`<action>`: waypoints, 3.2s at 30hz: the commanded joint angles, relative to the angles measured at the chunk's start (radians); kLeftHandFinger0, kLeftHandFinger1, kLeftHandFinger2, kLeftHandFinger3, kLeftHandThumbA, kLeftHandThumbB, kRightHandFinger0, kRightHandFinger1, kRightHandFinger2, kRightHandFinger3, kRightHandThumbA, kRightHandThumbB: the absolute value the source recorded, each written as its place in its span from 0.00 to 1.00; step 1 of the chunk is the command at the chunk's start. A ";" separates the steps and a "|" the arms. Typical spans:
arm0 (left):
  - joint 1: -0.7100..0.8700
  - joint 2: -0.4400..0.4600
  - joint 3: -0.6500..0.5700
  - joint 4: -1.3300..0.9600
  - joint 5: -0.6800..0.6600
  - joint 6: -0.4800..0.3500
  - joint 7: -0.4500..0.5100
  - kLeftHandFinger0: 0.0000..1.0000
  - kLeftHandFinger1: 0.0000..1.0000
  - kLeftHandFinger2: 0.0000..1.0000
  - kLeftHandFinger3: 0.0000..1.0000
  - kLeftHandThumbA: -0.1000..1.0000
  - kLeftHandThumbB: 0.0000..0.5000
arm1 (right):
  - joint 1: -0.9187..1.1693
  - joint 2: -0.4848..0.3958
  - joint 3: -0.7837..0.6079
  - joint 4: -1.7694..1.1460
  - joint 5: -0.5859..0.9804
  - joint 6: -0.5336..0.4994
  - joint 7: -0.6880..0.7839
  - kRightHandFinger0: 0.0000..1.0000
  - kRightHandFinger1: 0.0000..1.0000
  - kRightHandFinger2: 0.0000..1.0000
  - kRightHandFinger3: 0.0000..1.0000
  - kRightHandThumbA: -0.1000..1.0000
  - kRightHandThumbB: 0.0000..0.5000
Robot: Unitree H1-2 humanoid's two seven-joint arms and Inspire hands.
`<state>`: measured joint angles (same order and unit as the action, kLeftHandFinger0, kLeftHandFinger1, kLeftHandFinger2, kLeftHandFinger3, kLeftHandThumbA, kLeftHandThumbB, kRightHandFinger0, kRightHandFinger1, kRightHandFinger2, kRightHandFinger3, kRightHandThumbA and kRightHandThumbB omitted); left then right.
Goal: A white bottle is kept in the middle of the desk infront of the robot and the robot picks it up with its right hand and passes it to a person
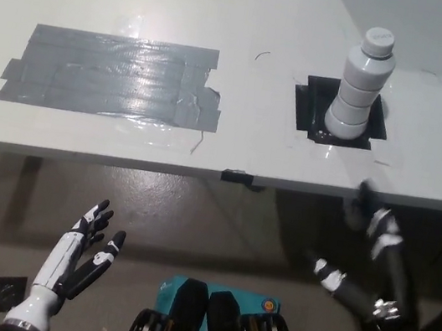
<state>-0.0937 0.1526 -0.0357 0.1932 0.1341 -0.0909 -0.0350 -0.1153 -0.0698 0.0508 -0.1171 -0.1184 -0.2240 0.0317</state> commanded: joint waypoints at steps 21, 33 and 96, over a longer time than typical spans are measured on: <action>-0.007 0.004 0.009 -0.014 0.017 -0.049 0.020 1.00 1.00 1.00 1.00 0.74 0.08 | -0.606 -0.094 -0.162 0.516 0.001 0.179 -0.090 1.00 1.00 1.00 1.00 1.00 0.84; -0.013 0.004 0.009 -0.018 0.018 -0.046 0.016 1.00 1.00 1.00 1.00 0.74 0.07 | -0.833 -0.064 -0.136 0.921 -0.006 0.133 -0.143 1.00 1.00 1.00 1.00 1.00 0.88; -0.046 0.018 0.005 -0.027 0.037 -0.014 0.010 1.00 1.00 1.00 1.00 0.67 0.08 | -0.801 0.065 0.093 0.664 -0.024 0.147 -0.103 0.04 0.49 0.86 0.85 0.00 0.28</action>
<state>-0.1175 0.1536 -0.0354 0.1882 0.1557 -0.0976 -0.0361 -0.8356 -0.0388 0.0928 0.6399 -0.1043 -0.1350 -0.1482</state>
